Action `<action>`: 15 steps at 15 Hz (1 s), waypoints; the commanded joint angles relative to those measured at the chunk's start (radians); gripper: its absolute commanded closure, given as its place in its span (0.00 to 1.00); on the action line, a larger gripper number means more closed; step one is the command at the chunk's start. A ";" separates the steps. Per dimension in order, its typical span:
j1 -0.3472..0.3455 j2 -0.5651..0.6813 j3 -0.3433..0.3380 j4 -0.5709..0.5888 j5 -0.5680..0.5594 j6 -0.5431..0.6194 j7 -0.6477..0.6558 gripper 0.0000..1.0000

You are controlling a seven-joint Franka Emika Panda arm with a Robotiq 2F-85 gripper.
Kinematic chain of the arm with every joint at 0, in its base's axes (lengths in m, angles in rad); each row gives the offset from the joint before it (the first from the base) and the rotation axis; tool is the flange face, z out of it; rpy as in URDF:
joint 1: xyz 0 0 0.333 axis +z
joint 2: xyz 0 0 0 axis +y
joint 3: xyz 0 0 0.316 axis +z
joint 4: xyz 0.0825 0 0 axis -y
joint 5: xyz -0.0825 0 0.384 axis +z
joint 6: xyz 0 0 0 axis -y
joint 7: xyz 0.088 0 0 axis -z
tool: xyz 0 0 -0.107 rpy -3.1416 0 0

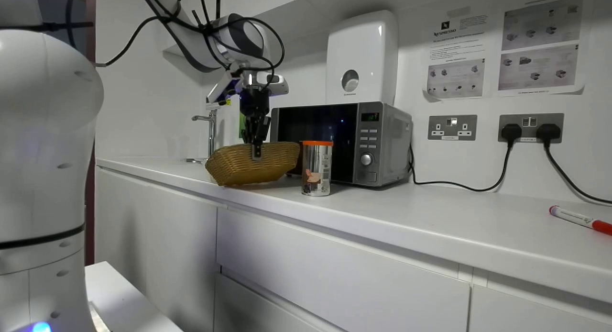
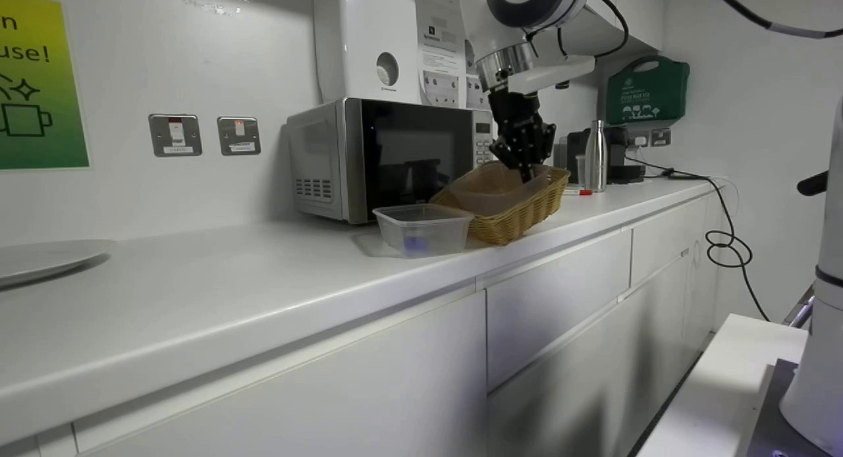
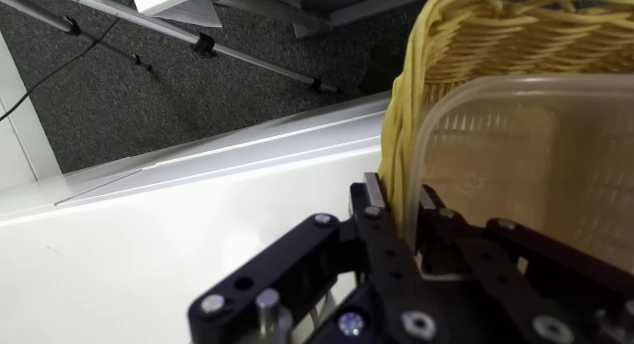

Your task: Put the things on top of the microwave onto the counter in front of the microwave

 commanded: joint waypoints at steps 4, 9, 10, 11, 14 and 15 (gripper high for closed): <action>-0.016 -0.013 0.008 -0.003 0.003 -0.006 -0.033 0.31; -0.018 -0.004 0.012 0.026 -0.003 -0.013 -0.026 0.00; -0.018 -0.003 0.013 0.038 -0.005 -0.013 -0.027 0.00; -0.018 -0.003 0.015 0.058 -0.010 -0.014 -0.025 0.00; -0.021 0.004 0.021 0.140 -0.011 -0.025 -0.006 0.00; -0.023 0.010 0.019 0.174 0.010 -0.037 0.013 0.00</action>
